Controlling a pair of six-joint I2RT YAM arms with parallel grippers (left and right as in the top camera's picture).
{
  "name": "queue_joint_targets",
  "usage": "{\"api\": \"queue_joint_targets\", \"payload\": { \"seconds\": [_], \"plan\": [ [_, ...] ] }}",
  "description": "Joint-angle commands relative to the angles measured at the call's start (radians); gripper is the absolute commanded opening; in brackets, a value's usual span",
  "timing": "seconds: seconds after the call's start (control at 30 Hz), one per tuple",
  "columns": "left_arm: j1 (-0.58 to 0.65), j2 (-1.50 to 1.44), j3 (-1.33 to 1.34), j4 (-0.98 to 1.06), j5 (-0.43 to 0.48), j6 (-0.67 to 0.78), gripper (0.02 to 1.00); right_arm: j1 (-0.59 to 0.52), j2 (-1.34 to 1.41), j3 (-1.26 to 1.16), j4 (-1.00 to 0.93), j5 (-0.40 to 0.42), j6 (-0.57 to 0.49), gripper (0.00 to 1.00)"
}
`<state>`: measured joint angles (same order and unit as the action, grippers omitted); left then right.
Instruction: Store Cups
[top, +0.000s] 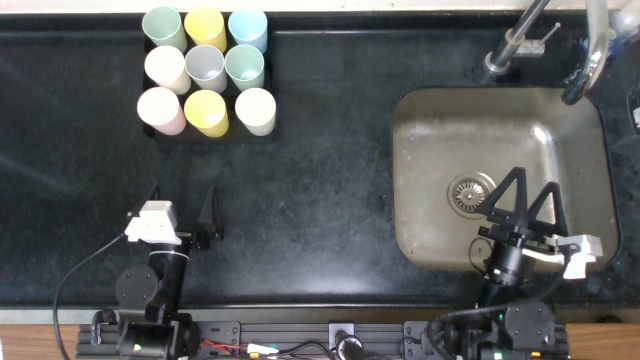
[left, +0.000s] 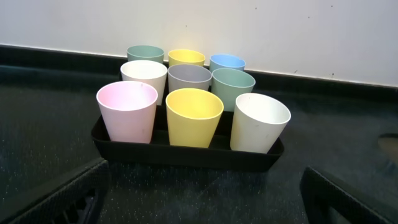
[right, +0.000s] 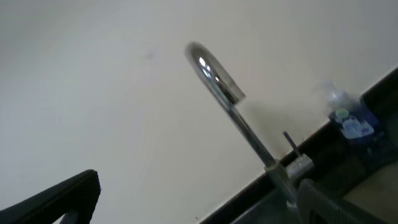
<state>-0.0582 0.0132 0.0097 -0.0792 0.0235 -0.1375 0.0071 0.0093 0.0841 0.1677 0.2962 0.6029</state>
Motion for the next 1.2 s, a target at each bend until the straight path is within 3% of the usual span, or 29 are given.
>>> {"api": "queue_joint_targets", "payload": {
  "seconds": [0.03,0.3,0.9,1.03,1.2],
  "plan": [
    [0.008,-0.008,-0.002,-0.003,0.009,0.018,1.000,-0.003,-0.006,-0.080,-0.014,0.011,0.003,0.996],
    [0.008,-0.007,-0.002,-0.003,0.010,0.018,0.998,0.002,-0.006,-0.080,-0.227,0.010,-0.005,0.996],
    [0.008,-0.008,-0.002,-0.003,0.009,0.018,1.000,0.008,-0.006,-0.080,-0.217,0.008,-0.020,0.998],
    [0.008,-0.007,-0.002,-0.003,0.010,0.018,1.000,0.008,-0.006,-0.080,-0.217,-0.001,-0.180,0.998],
    [0.008,-0.008,-0.002,-0.003,0.010,0.018,1.000,0.008,-0.006,-0.080,-0.228,-0.138,-0.488,0.998]
  ]
}}
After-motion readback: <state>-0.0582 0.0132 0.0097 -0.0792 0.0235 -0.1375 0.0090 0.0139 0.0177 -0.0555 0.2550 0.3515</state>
